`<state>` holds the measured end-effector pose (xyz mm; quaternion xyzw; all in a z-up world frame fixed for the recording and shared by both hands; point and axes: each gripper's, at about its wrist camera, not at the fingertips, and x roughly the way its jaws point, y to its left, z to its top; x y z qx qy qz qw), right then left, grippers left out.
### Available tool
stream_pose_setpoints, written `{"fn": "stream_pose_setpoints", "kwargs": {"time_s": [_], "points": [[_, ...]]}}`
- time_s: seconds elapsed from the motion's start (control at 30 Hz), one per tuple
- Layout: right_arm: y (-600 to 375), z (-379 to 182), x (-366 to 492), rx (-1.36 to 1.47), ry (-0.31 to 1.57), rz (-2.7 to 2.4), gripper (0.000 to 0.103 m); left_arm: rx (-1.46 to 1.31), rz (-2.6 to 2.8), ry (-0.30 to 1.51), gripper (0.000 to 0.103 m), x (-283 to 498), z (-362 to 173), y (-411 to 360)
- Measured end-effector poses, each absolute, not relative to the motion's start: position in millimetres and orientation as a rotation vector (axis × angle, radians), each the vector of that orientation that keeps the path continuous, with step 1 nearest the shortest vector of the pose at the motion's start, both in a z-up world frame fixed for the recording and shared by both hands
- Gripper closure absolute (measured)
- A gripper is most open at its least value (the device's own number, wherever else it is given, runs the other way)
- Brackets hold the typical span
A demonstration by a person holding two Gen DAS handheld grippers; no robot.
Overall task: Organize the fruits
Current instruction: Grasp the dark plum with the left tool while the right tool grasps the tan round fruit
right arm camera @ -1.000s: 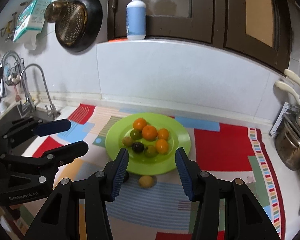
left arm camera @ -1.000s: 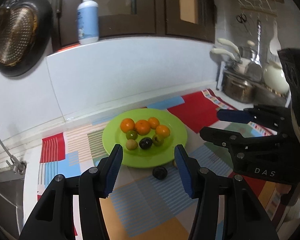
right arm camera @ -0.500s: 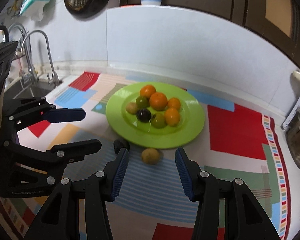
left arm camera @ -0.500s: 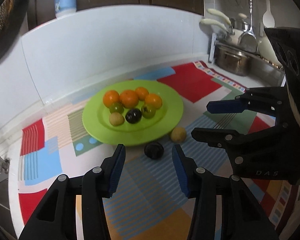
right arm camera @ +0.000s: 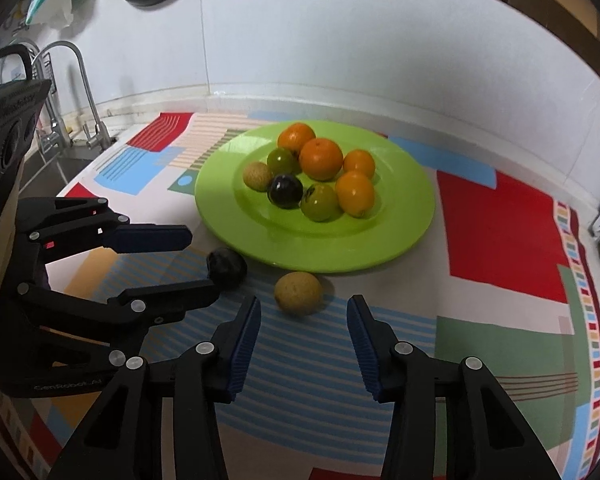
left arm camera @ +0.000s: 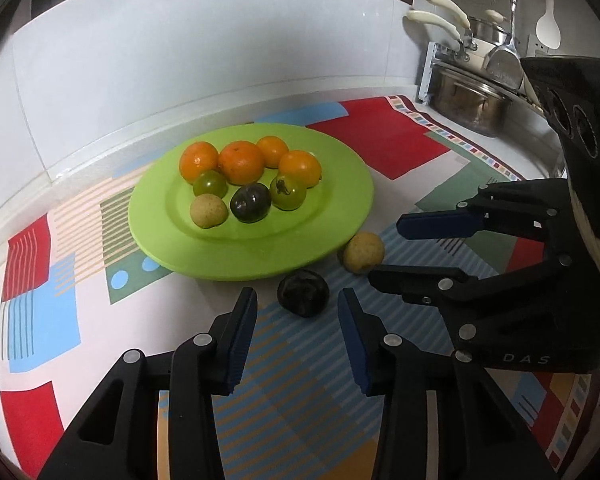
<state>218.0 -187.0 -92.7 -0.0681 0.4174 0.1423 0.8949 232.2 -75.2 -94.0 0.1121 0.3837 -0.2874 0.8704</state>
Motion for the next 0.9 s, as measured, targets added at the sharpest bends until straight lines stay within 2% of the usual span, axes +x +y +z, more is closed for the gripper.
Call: {"fn": "stream_pose_setpoints", "kwargs": {"time_s": [0.27,0.47,0.53,0.9], "points": [[-184.4,-100.4,229.6,-0.159,0.873,0.309,0.061,0.208,-0.605,0.826,0.066,240.6,-99.0,-76.0],[-182.4,-104.7,234.1,-0.157,0.885,0.323,0.069,0.199,-0.614,0.832,0.069,242.8,-99.7,-78.3],[-181.9,-104.8,234.3,-0.156,0.886,0.326,0.071,0.201,-0.621,0.834,0.074,242.6,-99.7,-79.7],[-181.7,-102.2,225.3,-0.136,0.883,0.309,0.073,0.191,-0.603,0.831,0.074,237.9,-94.9,-77.3]]}}
